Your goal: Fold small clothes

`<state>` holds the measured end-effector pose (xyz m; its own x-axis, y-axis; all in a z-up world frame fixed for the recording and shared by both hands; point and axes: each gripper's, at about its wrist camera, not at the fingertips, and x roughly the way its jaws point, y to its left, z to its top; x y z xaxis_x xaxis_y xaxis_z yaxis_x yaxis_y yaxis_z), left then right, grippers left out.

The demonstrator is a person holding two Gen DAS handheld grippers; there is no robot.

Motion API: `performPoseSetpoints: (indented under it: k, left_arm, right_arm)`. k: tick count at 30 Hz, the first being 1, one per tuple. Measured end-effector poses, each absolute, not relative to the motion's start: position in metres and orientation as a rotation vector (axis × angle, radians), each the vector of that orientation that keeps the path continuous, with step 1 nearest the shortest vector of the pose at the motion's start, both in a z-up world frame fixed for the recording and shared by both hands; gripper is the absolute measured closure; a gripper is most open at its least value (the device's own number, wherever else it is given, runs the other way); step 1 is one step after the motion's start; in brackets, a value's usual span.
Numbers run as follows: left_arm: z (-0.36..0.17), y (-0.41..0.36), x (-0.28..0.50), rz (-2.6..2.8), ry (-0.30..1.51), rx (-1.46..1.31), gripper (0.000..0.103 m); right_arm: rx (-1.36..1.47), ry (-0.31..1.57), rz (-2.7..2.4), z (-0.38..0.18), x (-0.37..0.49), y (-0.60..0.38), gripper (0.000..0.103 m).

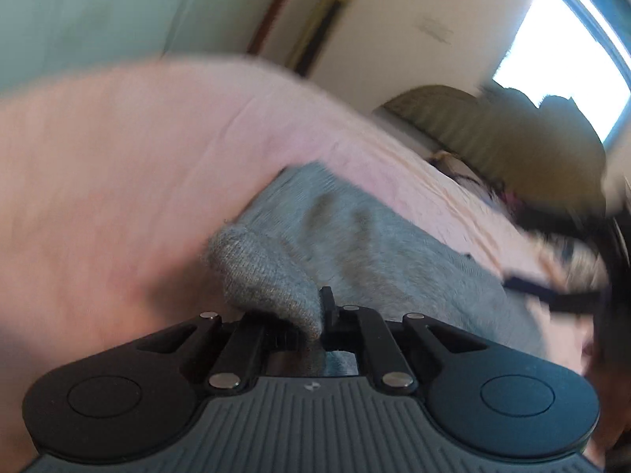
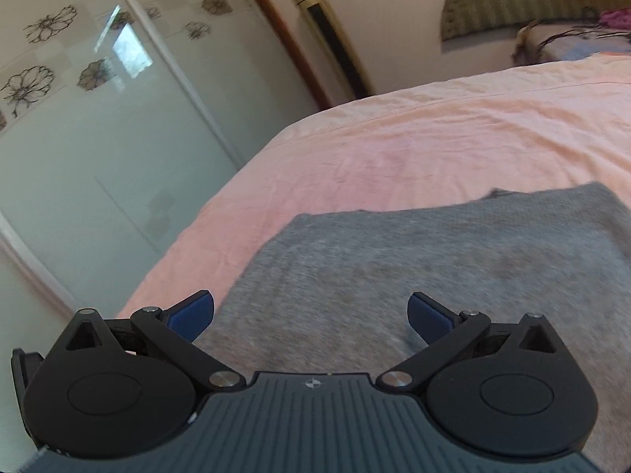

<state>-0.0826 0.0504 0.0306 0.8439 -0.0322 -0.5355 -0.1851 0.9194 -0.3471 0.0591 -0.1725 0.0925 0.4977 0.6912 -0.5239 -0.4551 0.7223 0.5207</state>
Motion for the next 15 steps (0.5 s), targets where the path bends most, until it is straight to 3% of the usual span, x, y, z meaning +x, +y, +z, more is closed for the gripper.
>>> performPoseSetpoints:
  k: [6, 11, 15]
  left_arm:
    - [0.033, -0.051, -0.100, -0.055, 0.416, 0.291, 0.097]
    - [0.015, -0.079, -0.118, -0.147, 0.377, 0.484, 0.097]
    - [0.011, -0.078, -0.111, -0.147, 0.402, 0.487, 0.097]
  right_arm:
    - [0.372, 1.010, 0.950, 0.097, 0.112, -0.120, 0.000]
    - [0.203, 1.140, 0.940, 0.085, 0.127, -0.083, 0.001]
    - [0.091, 1.146, 0.894, 0.076, 0.126, -0.072, 0.014]
